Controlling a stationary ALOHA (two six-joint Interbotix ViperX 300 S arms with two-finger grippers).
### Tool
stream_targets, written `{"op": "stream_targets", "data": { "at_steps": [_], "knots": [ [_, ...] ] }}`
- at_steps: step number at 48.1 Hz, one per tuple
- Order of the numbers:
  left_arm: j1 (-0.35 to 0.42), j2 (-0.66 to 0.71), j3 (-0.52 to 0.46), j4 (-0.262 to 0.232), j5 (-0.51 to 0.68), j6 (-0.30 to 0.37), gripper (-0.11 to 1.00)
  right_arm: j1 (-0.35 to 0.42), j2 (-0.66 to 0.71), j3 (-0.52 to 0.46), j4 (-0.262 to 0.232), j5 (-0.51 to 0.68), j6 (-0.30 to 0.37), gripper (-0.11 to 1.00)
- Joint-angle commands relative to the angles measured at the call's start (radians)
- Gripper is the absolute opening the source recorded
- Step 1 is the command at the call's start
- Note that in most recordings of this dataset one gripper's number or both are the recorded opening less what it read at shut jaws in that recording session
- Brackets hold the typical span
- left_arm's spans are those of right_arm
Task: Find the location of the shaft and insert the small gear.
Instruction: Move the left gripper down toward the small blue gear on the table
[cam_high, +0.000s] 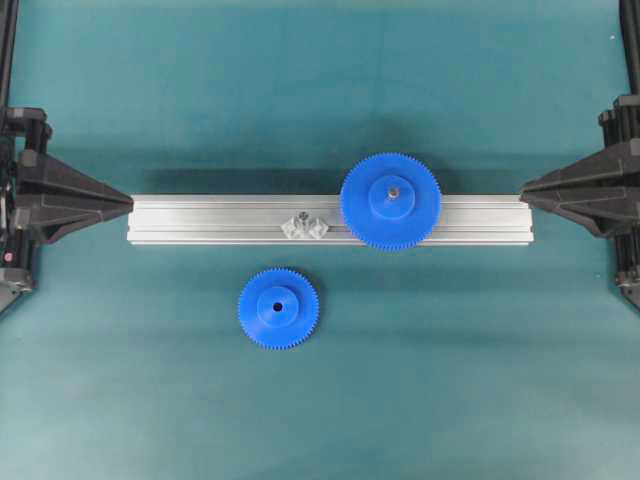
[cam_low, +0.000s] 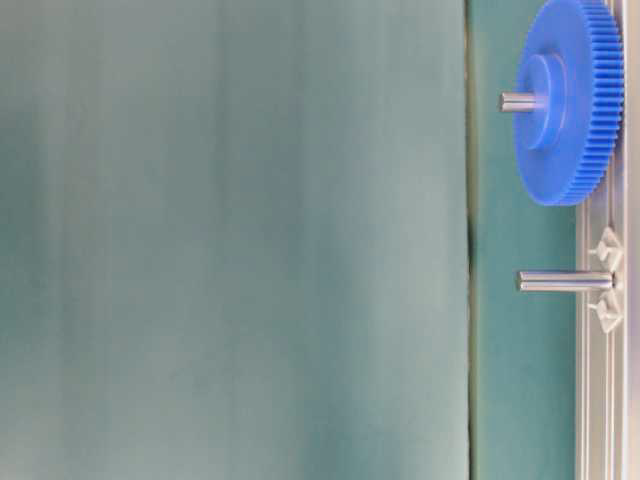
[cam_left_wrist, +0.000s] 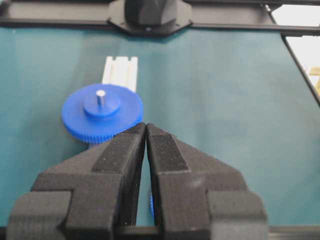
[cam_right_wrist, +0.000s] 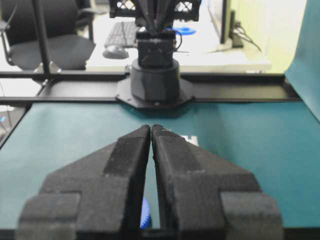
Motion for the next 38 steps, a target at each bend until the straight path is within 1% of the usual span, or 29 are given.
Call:
{"op": "stream_targets", "data": {
  "at_steps": [1,4,8,11,13,18,24,30,35,38],
  "knots": [
    [-0.018,0.006,-0.005,0.011,-0.005,-0.032,0.11,0.0,0.003,-0.008,0.003,-0.005,0.003,0.16],
    [-0.021,0.008,-0.011,0.011,0.0,-0.054,0.11,-0.003,-0.003,0.014,0.034,0.023,0.012,0.16],
    [-0.021,0.014,-0.031,0.011,0.009,-0.075,0.01,-0.005,-0.009,0.02,0.058,0.087,0.043,0.08],
    [-0.028,0.026,-0.058,0.011,0.043,-0.081,0.0,-0.005,-0.014,0.012,0.058,0.14,0.066,0.06],
    [-0.032,0.034,-0.08,0.011,0.087,-0.081,0.0,-0.008,-0.014,0.002,0.057,0.175,0.077,0.06],
    [-0.046,0.072,-0.144,0.012,0.23,-0.081,0.0,-0.018,-0.009,-0.025,0.055,0.261,0.08,0.06],
    [-0.078,0.133,-0.207,0.012,0.333,-0.086,0.0,-0.025,0.012,-0.063,0.055,0.356,0.08,0.06],
    [-0.092,0.199,-0.252,0.012,0.387,-0.106,0.0,-0.031,0.048,-0.084,0.054,0.449,0.08,0.06],
    [-0.097,0.262,-0.278,0.012,0.402,-0.127,0.0,-0.032,0.08,-0.087,0.055,0.495,0.081,0.06],
    [-0.11,0.307,-0.293,0.012,0.403,-0.161,0.0,-0.032,0.098,-0.087,0.054,0.511,0.083,0.06]
  ]
}}
